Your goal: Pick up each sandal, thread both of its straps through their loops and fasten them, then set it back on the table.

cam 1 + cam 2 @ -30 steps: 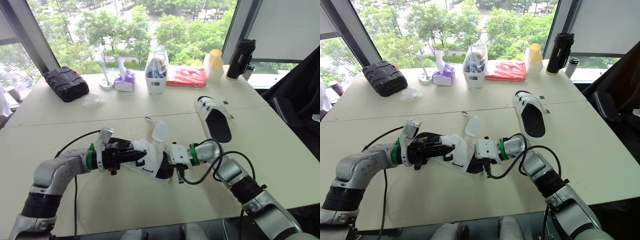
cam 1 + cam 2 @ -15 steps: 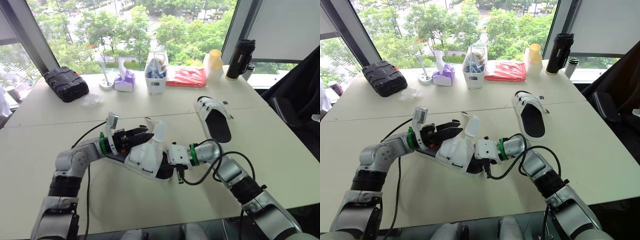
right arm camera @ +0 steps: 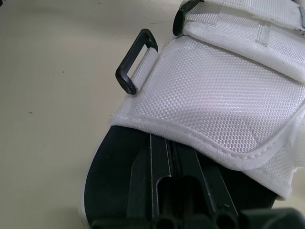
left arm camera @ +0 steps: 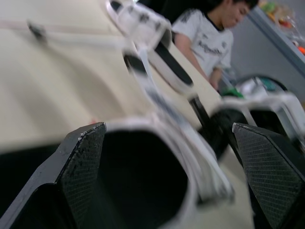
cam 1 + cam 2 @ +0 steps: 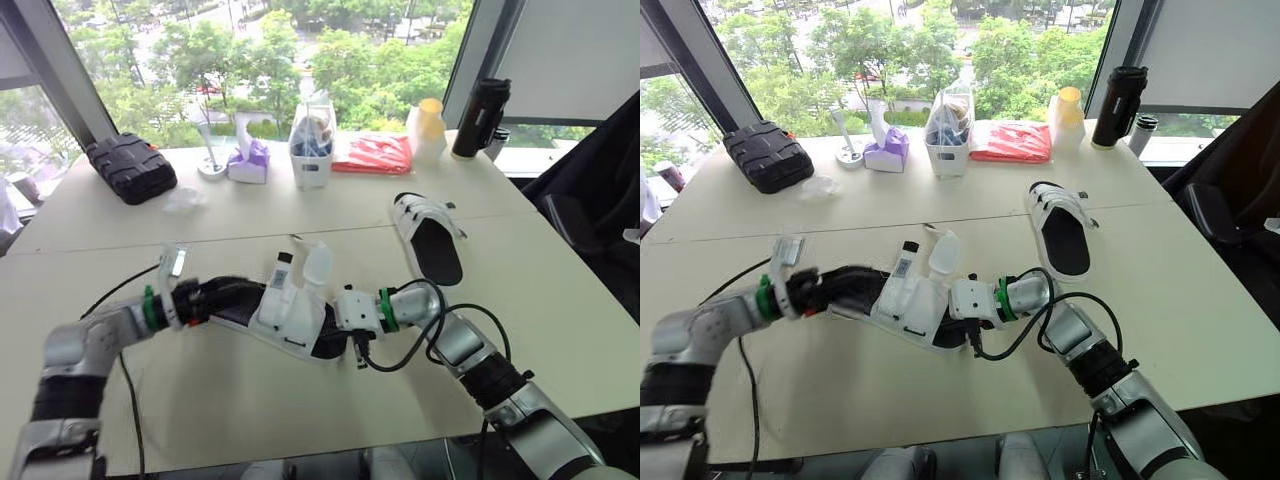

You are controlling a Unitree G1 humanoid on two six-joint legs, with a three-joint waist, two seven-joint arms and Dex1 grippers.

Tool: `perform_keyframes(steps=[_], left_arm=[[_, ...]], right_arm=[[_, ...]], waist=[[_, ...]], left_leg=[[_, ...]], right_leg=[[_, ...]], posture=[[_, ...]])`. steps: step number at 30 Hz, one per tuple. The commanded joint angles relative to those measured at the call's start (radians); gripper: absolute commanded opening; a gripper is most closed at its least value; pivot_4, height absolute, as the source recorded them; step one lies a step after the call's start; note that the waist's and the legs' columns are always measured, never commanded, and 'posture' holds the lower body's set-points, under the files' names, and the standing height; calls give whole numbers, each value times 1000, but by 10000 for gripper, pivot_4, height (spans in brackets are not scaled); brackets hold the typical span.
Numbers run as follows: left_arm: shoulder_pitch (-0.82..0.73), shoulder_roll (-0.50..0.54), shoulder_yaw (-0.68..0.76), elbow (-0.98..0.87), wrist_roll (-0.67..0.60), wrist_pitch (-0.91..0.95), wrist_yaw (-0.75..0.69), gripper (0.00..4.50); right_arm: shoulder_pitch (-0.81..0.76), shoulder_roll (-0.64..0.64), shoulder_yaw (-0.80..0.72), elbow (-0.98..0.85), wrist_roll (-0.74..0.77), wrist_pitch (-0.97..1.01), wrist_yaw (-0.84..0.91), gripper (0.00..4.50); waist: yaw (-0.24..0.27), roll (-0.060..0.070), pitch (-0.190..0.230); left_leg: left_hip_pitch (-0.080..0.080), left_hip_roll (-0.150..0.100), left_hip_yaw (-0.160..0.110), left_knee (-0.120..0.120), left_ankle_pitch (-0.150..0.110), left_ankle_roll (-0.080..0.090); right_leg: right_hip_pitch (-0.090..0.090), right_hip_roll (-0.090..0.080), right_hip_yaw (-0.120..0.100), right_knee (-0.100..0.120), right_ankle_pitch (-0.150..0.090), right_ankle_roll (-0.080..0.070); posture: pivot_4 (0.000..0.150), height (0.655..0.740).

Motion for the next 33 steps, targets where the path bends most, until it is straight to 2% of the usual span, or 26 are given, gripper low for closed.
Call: perform_keyframes(steps=[1, 3, 6, 9, 12, 13, 22, 27, 33], left_arm=[[21, 0, 17, -28, 64, -129, -1, 44051], [26, -6, 20, -1, 103, -196, 0, 44051], [20, -19, 25, 11, 104, -216, -1, 35466], [15, -32, 17, 14, 128, -258, -2, 20121], [16, -38, -38, 28, 219, -380, -26, 3599], [19, -39, -61, 31, 254, -425, -38, 690], [-18, -102, -190, 80, 363, -571, -104, 690], [10, -50, -199, -26, 280, -430, -203, 690], [59, 5, -191, -146, 219, -303, -229, 690]], right_arm=[[21, -11, 32, 34, -39, 14, 14, 0], [20, -11, 33, 34, -40, 14, 14, 0], [18, -9, 33, 34, -39, 15, 14, 0], [18, -10, 33, 36, -39, 13, 16, 0], [15, -12, 32, 38, -39, 12, 16, 0], [14, -12, 31, 38, -39, 12, 17, 0], [10, -14, 30, 44, -38, 8, 21, 0], [5, -27, 13, 13, -18, 28, 36, 0], [8, -34, -12, -16, -4, 53, 44, 0]], waist=[[2, 0, 0], [1, 0, 0], [0, 0, 0], [-1, 0, 0], [0, 0, 0], [0, -1, 0], [1, -1, -1], [-3, 0, 0], [1, 0, 0]], left_leg=[[0, 0, 0, 0, 0, 0], [1, 0, 0, 0, 0, -1], [1, 0, 0, 0, 0, -1], [0, 0, 0, 0, 0, -1], [0, 0, 0, 0, 0, -1], [0, 0, 0, 0, 0, -1], [0, 0, 0, 0, 0, -1], [0, 0, 0, 0, 0, 0], [-1, 0, 0, 0, 0, 1]], right_leg=[[0, 0, 0, 0, 0, 0], [1, 0, 0, 0, 0, 0], [1, 0, 0, 0, 0, 0], [0, 0, 0, 0, 0, 0], [0, 0, 0, 0, 0, 0], [0, 0, 0, 0, 0, 0], [0, 0, 0, 0, 0, 0], [0, 0, 0, 0, 0, 0], [-1, 0, 0, 0, 0, 0]], posture=[[1500, 7400], [1500, 7400], [1500, 7400], [1500, 7400], [1500, 7400], [1500, 7400], [1500, 7400], [1500, 7400], [1500, 7400]])
